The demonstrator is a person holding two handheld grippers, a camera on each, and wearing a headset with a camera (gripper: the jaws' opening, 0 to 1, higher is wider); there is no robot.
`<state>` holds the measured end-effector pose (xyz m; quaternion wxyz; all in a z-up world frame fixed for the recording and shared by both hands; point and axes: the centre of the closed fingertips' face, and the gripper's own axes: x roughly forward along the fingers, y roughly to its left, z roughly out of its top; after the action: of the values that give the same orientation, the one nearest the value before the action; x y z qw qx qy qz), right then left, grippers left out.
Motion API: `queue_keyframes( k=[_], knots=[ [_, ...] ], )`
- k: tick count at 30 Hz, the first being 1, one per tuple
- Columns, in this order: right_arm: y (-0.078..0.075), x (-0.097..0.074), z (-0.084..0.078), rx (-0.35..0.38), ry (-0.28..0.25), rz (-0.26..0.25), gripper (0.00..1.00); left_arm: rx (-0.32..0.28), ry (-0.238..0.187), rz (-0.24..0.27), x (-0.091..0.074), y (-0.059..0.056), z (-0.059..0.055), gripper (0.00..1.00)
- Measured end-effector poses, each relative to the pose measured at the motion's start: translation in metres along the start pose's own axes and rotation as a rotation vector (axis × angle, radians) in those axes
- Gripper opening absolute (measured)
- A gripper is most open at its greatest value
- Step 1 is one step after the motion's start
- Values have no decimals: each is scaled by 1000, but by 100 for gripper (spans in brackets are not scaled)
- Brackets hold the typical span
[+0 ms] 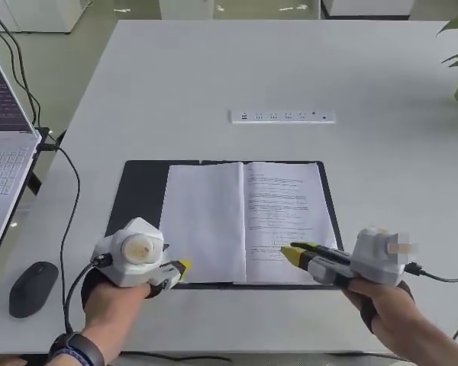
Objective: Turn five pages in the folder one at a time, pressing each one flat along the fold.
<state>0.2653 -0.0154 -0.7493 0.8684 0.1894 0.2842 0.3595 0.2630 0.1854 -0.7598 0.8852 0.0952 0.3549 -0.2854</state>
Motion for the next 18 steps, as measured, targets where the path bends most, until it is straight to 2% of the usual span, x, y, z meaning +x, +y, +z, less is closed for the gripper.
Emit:
queue_keyframes(
  k=[5,14,18],
  knots=[
    [-3,-9,6,-49,4,-20,26,-33,-32,8,-10,6,11,37],
    [-4,-29,17,-142,22,-50,37,-50,-81,30,-30,19,25,45],
    [-4,-40,27,-168,4,-68,38,-47,-105,41,-44,24,33,48]
  ],
)
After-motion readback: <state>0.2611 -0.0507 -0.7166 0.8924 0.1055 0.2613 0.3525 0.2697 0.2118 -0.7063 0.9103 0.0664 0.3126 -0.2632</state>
